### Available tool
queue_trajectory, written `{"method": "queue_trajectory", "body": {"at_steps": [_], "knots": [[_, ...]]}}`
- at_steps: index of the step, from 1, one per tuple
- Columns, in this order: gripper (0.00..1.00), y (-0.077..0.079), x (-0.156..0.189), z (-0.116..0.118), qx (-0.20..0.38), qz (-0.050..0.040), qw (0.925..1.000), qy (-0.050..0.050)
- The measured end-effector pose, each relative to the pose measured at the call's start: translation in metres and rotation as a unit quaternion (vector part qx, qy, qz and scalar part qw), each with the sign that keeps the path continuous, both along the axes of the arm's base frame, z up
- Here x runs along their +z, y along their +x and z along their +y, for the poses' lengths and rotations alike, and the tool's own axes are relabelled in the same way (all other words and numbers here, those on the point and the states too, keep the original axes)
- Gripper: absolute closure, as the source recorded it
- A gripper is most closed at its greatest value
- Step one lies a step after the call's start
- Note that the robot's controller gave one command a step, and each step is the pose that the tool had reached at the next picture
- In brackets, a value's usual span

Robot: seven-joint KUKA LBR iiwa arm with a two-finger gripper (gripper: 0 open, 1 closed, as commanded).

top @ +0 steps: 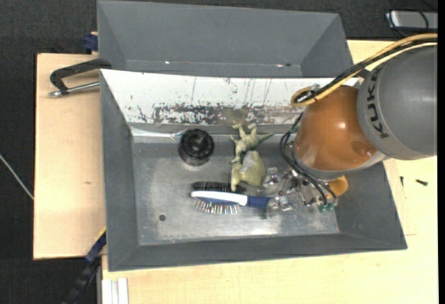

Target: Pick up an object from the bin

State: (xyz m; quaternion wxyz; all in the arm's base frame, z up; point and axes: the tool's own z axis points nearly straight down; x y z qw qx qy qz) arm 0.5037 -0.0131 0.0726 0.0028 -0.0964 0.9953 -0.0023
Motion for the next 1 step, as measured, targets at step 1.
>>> {"method": "queue_trajectory", "body": {"at_steps": [1], "knots": [[1.00,0.0017,0.1198,-0.0072,0.150,-0.0022,0.9886,0.001]]}}
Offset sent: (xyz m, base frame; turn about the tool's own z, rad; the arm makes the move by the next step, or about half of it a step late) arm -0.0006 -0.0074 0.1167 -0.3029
